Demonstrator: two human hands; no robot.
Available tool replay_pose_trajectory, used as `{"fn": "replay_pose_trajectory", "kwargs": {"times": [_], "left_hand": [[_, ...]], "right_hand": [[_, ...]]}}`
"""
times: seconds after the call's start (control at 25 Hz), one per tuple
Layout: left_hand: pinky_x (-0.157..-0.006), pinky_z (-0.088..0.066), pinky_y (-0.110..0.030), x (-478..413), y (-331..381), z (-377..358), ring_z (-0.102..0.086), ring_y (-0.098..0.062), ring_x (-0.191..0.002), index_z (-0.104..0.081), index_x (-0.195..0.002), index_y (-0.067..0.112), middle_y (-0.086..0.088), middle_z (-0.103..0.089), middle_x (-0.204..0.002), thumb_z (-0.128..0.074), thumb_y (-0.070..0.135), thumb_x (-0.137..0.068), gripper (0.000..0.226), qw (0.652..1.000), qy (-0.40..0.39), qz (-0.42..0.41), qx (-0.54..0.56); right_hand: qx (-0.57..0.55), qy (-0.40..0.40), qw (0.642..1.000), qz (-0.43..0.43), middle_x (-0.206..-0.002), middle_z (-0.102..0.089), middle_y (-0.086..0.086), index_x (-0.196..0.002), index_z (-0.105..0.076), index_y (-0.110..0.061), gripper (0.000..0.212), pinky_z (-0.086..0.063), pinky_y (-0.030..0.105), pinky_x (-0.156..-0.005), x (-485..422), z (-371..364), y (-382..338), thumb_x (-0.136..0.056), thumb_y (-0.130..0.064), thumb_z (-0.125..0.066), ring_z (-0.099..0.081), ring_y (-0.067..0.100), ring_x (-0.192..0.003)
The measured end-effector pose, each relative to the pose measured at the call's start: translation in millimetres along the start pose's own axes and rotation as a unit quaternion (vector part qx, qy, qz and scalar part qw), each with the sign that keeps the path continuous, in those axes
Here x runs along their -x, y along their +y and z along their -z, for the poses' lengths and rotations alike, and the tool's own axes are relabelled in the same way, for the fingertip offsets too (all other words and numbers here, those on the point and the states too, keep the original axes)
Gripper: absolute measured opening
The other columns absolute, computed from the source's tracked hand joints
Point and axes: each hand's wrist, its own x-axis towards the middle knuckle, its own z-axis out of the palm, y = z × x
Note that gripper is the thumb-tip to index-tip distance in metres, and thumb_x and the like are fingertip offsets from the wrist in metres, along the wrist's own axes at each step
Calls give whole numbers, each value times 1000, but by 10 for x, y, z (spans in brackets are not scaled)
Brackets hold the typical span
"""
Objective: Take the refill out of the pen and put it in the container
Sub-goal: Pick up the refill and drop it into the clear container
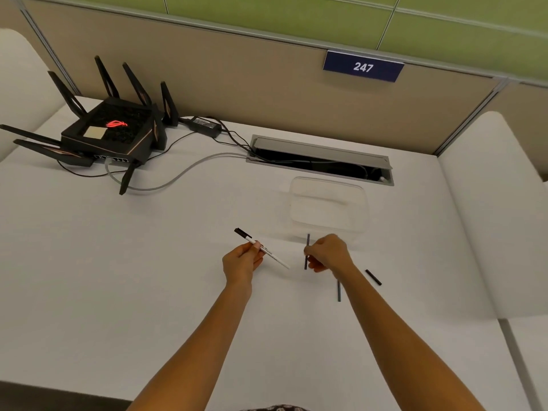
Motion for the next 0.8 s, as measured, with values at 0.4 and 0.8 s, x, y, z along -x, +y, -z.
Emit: {"fn": "replay_pose_trajectory", "kwargs": {"times": [0.4,0.8], "left_hand": [[-71,-59,-24,-106,68,-52,-70,-19,-80,-71,-101,-4,-13,-72,-90,-71,8,-85,20,999,-8,32,37],[-71,-60,-23,-177,113,-84,-72,-21,-84,-71,-104,-4,-15,-73,-95,-71,7,-84,23,997,6,57,53]], "right_hand": [[22,78,996,41,-82,-73,16,-84,-67,0,16,-61,39,-79,-650,235,-830,-82,-15,-72,-73,27,-72],[132,49,990,7,-70,-57,7,-74,-51,-6,25,-53,30,-75,-1060,-71,-794,-75,-15,-75,-61,26,-75]]}}
